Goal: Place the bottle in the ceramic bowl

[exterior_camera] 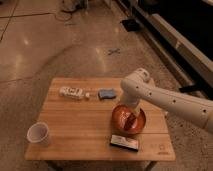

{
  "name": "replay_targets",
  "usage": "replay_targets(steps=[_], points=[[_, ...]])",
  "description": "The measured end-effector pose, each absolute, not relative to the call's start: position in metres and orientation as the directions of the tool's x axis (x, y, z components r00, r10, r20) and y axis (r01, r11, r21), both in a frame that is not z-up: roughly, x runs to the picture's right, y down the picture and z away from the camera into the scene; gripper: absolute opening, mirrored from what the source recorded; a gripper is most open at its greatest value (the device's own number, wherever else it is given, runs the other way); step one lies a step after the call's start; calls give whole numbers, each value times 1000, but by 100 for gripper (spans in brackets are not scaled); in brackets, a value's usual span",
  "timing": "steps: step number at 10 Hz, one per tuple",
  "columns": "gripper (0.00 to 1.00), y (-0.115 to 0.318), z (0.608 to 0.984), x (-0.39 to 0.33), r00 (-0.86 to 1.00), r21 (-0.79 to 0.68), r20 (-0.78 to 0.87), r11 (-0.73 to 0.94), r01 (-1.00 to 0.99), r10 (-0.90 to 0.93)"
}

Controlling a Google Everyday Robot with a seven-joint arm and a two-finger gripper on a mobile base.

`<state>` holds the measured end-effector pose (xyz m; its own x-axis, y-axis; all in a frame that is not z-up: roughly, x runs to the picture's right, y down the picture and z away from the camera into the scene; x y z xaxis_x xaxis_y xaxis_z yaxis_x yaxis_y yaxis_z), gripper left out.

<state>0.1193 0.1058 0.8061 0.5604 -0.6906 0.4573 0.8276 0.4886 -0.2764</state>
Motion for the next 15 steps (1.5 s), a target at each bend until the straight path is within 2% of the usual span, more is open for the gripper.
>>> replay_targets(steps=[9,11,15], points=[[75,104,806,118,550,-267,460,481,835,-698],[75,92,809,97,439,-185,482,402,897,-758],[75,58,829,42,112,14,480,135,991,-870]])
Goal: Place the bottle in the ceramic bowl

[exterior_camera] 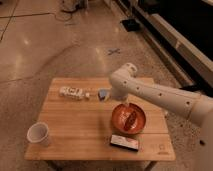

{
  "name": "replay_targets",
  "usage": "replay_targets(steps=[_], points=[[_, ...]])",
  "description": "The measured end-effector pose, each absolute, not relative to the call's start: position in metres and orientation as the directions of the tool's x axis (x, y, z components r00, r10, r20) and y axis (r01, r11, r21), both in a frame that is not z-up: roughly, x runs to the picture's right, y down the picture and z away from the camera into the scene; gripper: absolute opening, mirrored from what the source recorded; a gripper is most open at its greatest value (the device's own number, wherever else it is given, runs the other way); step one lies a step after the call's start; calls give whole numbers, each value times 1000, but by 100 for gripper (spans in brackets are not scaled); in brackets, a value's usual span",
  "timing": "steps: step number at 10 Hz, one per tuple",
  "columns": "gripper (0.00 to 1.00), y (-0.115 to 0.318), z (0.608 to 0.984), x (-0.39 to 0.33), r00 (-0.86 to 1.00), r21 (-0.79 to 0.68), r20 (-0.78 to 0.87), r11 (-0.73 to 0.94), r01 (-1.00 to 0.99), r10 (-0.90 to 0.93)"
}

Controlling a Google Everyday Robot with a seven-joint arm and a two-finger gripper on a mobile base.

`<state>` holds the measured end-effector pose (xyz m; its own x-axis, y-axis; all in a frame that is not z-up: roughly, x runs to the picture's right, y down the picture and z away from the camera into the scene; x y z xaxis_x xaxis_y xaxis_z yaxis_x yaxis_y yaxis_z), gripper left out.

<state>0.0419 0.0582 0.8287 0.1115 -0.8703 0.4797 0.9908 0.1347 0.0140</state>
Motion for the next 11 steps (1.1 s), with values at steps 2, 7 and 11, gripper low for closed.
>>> replay_targets(steps=[2,7,11], points=[[75,39,848,18,-32,93,462,13,996,-886],[75,9,889,-37,-297,225,423,-218,950,-856],[75,4,902,-102,-503,345,382,-386,856,-775]])
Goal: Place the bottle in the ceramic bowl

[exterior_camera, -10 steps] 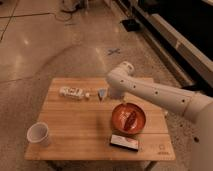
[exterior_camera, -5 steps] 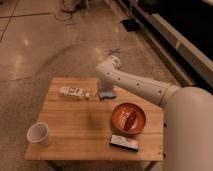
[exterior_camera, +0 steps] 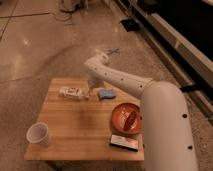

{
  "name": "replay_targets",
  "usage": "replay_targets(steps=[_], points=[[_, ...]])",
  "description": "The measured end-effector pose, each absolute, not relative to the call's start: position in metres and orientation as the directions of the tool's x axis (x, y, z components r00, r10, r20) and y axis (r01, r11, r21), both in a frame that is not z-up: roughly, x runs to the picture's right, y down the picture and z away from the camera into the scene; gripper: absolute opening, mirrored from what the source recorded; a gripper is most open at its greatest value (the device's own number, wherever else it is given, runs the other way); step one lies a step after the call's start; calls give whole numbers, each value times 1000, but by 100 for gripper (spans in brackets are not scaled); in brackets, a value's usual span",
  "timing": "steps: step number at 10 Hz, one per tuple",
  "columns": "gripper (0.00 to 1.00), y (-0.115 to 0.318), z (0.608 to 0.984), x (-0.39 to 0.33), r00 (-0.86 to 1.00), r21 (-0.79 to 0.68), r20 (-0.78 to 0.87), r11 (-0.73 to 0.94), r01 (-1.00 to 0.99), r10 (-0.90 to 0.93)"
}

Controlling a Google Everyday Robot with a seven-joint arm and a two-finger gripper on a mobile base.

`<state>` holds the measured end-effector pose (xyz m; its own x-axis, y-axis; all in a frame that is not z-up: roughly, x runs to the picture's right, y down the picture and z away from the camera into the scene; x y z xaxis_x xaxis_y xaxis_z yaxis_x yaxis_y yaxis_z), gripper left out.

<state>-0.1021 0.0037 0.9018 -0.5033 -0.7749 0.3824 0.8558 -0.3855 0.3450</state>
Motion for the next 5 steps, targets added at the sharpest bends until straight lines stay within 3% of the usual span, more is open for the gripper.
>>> replay_targets(steps=[5], points=[[75,6,911,-167,-617,449,281,-467,761,-735]])
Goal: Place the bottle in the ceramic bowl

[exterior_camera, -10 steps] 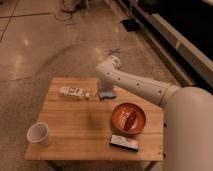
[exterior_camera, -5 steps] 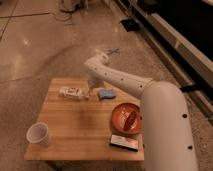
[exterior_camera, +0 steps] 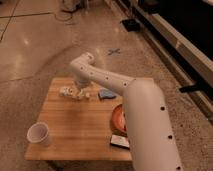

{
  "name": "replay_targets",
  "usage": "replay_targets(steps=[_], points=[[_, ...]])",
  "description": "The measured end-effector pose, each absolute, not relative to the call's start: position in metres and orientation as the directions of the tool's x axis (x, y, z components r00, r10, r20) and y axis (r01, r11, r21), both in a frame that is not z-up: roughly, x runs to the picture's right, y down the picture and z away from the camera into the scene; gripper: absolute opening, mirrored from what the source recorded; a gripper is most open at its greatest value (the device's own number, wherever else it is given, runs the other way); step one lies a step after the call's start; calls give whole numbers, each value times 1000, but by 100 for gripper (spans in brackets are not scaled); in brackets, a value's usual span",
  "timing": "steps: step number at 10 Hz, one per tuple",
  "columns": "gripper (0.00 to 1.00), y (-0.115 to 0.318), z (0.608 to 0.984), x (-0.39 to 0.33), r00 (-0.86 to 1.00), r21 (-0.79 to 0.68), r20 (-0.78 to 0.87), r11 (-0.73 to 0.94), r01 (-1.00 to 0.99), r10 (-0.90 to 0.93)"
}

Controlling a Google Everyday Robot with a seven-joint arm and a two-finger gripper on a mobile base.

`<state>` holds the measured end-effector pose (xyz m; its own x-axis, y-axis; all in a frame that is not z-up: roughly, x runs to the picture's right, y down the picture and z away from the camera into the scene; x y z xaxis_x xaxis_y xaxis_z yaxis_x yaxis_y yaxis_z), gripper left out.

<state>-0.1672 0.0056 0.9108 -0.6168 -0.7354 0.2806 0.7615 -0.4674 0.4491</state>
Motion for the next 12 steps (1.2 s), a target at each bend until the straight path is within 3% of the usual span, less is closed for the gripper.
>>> replay_targets(steps=[9,10,12], points=[[75,21,956,-211,-654,469,181,-520,714,-734],[72,23,958,-212,-658,466,178,-526,711,-732],[50,28,963,-210,-669,459,177,-541,705,-722]])
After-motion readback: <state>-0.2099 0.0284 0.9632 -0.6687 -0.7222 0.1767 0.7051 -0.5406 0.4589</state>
